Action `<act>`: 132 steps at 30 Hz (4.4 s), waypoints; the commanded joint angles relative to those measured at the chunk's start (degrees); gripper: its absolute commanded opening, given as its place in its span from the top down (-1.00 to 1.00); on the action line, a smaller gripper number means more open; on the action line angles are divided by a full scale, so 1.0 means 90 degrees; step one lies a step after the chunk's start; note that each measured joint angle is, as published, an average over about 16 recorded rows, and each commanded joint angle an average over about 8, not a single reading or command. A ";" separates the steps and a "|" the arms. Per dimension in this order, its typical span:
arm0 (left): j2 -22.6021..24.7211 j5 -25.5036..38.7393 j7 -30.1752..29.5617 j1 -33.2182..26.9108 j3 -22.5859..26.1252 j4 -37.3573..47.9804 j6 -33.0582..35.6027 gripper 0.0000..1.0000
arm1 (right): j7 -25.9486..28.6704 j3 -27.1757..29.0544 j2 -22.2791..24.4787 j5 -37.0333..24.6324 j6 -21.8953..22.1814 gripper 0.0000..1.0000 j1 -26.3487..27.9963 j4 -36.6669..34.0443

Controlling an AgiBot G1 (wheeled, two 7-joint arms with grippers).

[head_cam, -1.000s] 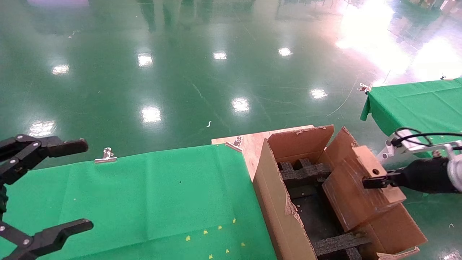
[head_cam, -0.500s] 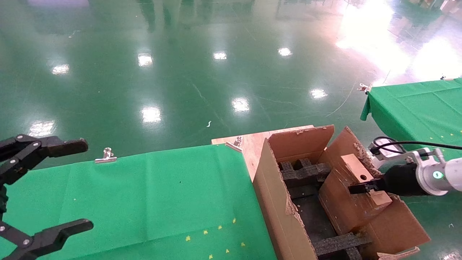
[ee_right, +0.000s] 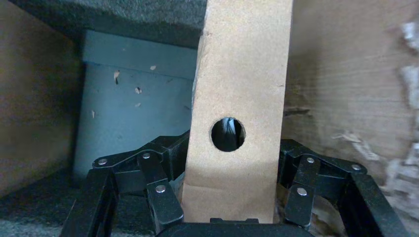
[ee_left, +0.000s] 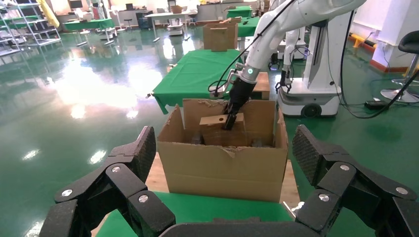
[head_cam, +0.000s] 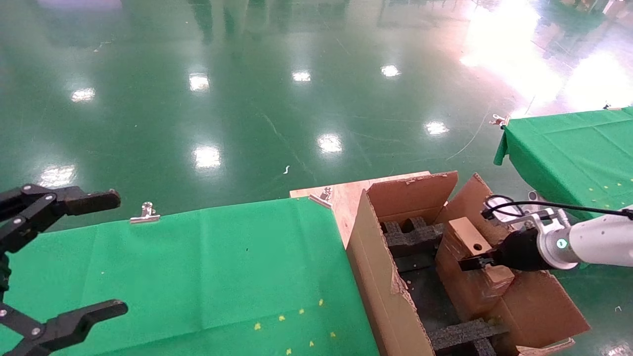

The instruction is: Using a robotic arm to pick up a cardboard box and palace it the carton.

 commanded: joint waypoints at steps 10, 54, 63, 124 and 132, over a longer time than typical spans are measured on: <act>-0.0001 -0.0001 0.0001 0.0000 0.0001 0.0000 -0.0001 -1.00 | -0.0295 0.0058 -0.0415 0.0181 0.0088 1.00 -0.0471 -0.0517; -0.0002 -0.0004 0.0003 -0.0001 0.0004 0.0004 -0.0003 -1.00 | -0.0514 0.0121 -0.0583 0.0157 -0.0006 -1.00 -0.0203 -0.0677; -0.0003 -0.0005 0.0004 -0.0001 0.0005 0.0004 -0.0004 -1.00 | -0.0441 0.0105 -0.0340 -0.0073 0.0169 -1.00 0.0301 -0.0193; -0.0006 -0.0012 0.0007 -0.0003 0.0010 0.0008 -0.0007 -1.00 | -0.2417 0.4691 0.0585 0.1011 -0.2544 -1.00 -0.0169 0.3773; -0.0006 -0.0013 0.0008 -0.0003 0.0011 0.0008 -0.0008 -1.00 | -0.2700 0.5846 0.0416 0.1105 -0.3061 -1.00 -0.0942 0.3941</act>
